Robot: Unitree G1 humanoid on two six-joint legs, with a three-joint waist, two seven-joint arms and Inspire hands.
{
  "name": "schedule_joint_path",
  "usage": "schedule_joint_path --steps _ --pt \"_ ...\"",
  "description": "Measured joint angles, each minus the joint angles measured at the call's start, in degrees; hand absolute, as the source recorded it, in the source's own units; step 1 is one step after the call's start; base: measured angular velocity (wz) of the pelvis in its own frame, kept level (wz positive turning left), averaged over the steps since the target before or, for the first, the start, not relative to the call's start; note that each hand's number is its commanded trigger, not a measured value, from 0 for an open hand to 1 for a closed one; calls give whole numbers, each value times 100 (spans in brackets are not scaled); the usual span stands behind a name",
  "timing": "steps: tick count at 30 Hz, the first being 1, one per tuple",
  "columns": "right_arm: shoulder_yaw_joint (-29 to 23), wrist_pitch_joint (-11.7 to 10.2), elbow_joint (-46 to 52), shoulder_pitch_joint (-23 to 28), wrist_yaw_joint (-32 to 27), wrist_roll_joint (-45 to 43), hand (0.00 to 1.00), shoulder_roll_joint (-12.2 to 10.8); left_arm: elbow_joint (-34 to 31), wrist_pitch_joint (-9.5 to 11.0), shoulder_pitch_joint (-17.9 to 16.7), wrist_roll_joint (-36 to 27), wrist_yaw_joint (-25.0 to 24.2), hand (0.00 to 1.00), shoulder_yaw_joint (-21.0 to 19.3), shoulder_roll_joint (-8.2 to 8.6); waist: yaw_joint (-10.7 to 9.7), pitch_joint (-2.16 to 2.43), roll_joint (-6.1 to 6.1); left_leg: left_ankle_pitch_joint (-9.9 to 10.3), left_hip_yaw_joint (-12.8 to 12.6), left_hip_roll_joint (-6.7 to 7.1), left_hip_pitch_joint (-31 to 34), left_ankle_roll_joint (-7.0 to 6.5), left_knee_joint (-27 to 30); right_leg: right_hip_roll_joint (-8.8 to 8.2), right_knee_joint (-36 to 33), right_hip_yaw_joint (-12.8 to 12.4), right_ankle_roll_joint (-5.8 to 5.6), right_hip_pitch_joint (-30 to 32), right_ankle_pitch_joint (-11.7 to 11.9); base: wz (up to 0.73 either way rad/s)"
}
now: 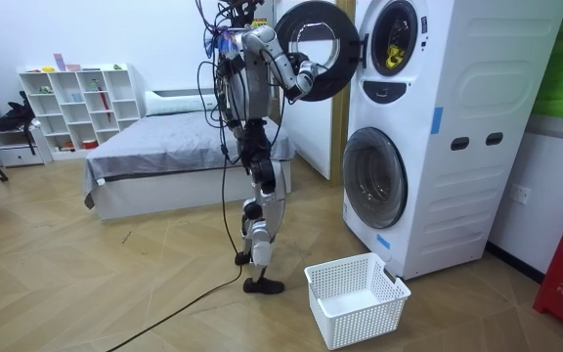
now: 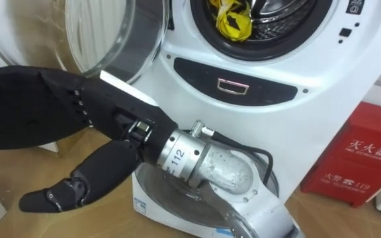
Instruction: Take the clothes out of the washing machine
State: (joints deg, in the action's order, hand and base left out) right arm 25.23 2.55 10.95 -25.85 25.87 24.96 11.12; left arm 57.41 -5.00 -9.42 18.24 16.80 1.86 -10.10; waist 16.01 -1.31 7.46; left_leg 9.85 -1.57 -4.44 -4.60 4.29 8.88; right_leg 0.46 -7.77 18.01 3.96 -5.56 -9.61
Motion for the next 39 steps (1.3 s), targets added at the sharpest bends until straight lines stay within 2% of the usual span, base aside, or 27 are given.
schedule_joint_path --steps 5,7,10,12,15,16,20,25,29,32,35,39 --pt "0 0 2 43 -4 4 0 38 9 4 -19 3 0 0 -17 7 -7 -10 -64 2 1 15 -12 -2 27 -15 7 9 -12 -38 4 0" --pt "-9 0 98 175 -21 1 0 64 14 7 -21 6 5 0 -59 18 -27 -17 -158 24 11 15 -3 -38 49 -12 -1 21 -17 -38 6 5" --pt "-30 1 157 373 -16 -2 0 55 145 14 -44 2 23 0 -64 21 -198 26 -280 33 9 20 -17 -54 52 -28 -3 69 -29 -57 12 6" --pt "-47 1 231 517 -15 -2 0 66 204 13 -48 6 24 0 -107 20 -282 48 -314 33 7 20 -21 -54 56 -29 -5 68 -31 -62 14 0" --pt "-205 -4 433 970 -8 69 0 77 205 14 -57 -4 30 0 -189 19 -328 48 -331 33 -3 19 -107 -54 62 -29 1 57 -31 -109 13 -3" --pt "-241 -3 470 1197 -14 153 0 101 199 13 -61 -1 30 0 -184 19 -339 67 -329 35 -14 23 -112 -55 59 -32 6 33 -44 -102 2 -4" --pt "-244 4 462 1863 9 14 0 205 214 19 -16 -1 31 0 -164 21 -396 75 -342 35 -76 22 -102 -55 47 -31 -26 -49 -48 -100 -5 -8" --pt "-125 3 -515 2123 163 -413 0 240 220 15 2 -3 86 0 -48 33 -470 85 -340 35 -314 11 -110 -56 31 -36 -90 -212 -51 1 6 -18" --pt "170 20 -1703 2282 28 -780 0 157 131 25 26 -11 273 0 153 32 -466 118 -290 35 -315 21 -100 -56 30 -43 -84 -213 -59 45 14 -2" --pt "265 19 -2459 2376 -43 -1240 0 49 126 28 52 -7 293 0 168 47 -482 118 -294 35 -304 20 -90 -56 28 -44 -82 -210 -59 49 13 0" --pt "264 76 -2740 2460 -90 -1578 0 22 113 28 69 -13 298 0 189 50 -530 103 -317 35 -297 23 -39 -56 31 -46 -64 -206 -60 59 13 1" --pt "264 119 -3044 2485 -190 -1645 0 30 114 19 44 -13 295 0 281 44 -651 107 -337 35 -299 24 -21 -56 34 -46 -56 -202 -59 66 13 1"
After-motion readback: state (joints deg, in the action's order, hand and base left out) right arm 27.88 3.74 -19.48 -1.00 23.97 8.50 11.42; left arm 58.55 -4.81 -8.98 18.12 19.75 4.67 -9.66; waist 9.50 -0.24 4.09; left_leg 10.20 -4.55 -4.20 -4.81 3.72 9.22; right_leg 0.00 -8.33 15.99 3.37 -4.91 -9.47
